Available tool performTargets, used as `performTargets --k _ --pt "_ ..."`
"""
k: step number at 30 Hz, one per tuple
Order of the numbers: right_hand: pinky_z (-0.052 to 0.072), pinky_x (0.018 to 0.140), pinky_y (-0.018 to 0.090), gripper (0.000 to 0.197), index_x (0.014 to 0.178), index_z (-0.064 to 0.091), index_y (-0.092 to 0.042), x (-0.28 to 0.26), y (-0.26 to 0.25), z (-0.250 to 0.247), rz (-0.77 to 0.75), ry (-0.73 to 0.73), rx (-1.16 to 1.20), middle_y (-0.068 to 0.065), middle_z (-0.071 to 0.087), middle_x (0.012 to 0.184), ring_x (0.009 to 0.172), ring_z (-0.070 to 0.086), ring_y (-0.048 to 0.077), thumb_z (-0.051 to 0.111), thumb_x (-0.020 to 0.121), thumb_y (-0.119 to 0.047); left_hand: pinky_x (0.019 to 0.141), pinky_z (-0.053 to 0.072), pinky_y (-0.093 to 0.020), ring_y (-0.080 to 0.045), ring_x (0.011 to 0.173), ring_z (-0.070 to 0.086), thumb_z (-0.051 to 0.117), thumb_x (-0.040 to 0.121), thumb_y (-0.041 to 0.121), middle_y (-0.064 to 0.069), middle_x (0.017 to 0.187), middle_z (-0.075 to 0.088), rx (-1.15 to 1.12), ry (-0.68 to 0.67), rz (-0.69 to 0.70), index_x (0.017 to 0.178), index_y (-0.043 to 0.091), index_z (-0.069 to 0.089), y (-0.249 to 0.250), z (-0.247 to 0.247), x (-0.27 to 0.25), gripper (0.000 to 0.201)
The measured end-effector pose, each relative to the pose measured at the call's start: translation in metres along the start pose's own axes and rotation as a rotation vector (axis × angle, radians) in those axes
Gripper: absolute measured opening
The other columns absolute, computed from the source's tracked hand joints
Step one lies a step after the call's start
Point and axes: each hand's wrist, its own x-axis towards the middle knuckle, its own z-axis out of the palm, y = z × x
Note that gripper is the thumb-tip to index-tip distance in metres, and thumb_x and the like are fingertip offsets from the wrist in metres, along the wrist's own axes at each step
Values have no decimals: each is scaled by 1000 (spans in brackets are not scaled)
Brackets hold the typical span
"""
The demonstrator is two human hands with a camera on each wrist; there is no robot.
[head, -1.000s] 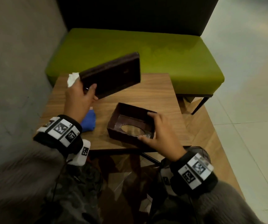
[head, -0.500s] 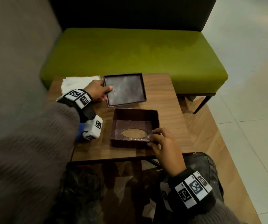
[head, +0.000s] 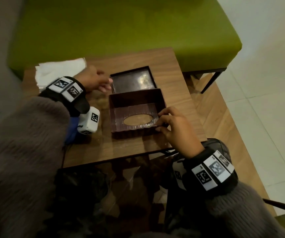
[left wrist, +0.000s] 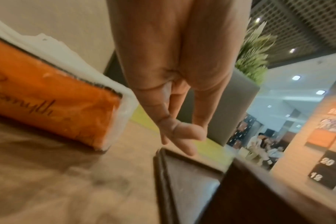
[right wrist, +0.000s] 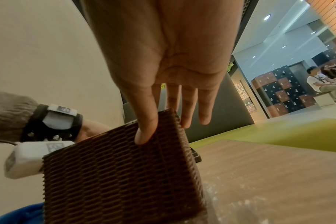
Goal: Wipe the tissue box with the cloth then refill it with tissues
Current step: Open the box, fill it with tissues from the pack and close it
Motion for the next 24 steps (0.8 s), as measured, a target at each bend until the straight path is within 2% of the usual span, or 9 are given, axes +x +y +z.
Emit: performTargets --k 2,5,6,8,10,13,17,20,24 --pt "33 74 15 10 86 72 -1 2 0 -2 2 -13 -34 9 60 110 86 55 16 77 77 -4 39 42 -19 2 39 55 58 90 9 -2 63 66 75 103 92 126 5 48 4 -20 -8 38" --pt "33 75 16 22 93 71 -7 3 -2 -3 14 -24 -48 3 56 112 93 53 12 80 77 -20 43 43 -10 5 48 57 56 89 9 -1 69 56 302 359 300 91 21 60 2 -67 -20 13" --pt "34 75 16 28 97 70 -10 3 -4 -2 22 -18 -34 1 54 111 93 50 10 81 76 -25 51 49 -17 -1 54 59 54 87 15 -6 70 58 425 453 349 82 23 59 -3 -81 -25 11" --pt "36 75 19 33 100 67 -14 5 -8 0 52 13 6 -1 51 108 94 49 9 82 75 -28 65 51 -39 -26 71 60 53 83 20 -17 79 63 691 533 368 86 15 62 -18 -105 -32 10" --pt "35 74 20 28 94 66 -15 8 -12 5 71 50 26 -2 48 103 94 48 10 82 74 -25 73 43 -45 -36 82 54 63 84 15 -18 83 60 857 453 352 93 6 63 -34 -113 -36 12" --pt "38 82 21 22 89 65 -17 14 -17 14 80 76 36 -3 46 105 101 50 15 82 75 -22 73 40 -38 -30 76 50 70 81 11 -12 80 52 858 358 367 96 2 66 -47 -109 -39 17" --pt "46 96 44 34 101 63 -19 18 -31 20 49 112 -37 6 47 118 119 48 29 82 73 -22 80 46 -44 -33 92 54 72 78 24 -11 93 57 890 328 327 98 16 66 -61 -102 -33 23" --pt "40 104 55 36 106 62 -21 16 -46 26 -26 87 -113 8 52 119 128 44 34 80 74 -25 90 34 -36 -30 105 51 68 83 25 -11 105 60 899 300 319 103 15 66 -61 -99 -26 23" --pt "25 111 63 21 97 67 -25 12 -54 37 -15 51 -192 -2 59 105 112 54 26 76 79 -25 76 23 -22 -28 108 49 68 83 24 -11 110 59 888 296 345 107 11 64 -60 -102 -22 28"
